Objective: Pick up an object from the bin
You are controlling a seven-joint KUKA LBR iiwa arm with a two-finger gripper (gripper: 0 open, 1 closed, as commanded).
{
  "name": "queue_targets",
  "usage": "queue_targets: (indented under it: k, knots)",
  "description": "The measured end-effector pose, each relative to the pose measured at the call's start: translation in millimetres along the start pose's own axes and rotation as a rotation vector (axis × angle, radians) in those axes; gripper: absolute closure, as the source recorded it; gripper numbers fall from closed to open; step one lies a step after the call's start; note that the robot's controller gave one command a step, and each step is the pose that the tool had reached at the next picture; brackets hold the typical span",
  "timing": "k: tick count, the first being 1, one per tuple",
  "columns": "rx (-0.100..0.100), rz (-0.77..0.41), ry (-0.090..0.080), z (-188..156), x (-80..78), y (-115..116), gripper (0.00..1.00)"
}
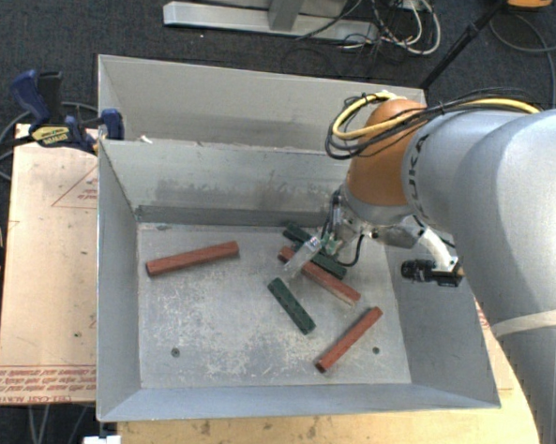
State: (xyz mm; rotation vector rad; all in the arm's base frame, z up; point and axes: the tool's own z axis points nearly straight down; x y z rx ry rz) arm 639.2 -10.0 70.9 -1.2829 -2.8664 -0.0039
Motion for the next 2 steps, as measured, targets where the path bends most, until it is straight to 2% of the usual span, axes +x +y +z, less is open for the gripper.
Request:
queue_targets:
  k: [1, 2]
  knots:
    - [0.000, -0.004, -0.003, -1.3, -0.4, 1.1, 0.00]
    - [-0.004, -0.004, -0.010, -6.2, -3.2, 2.4, 1.00]
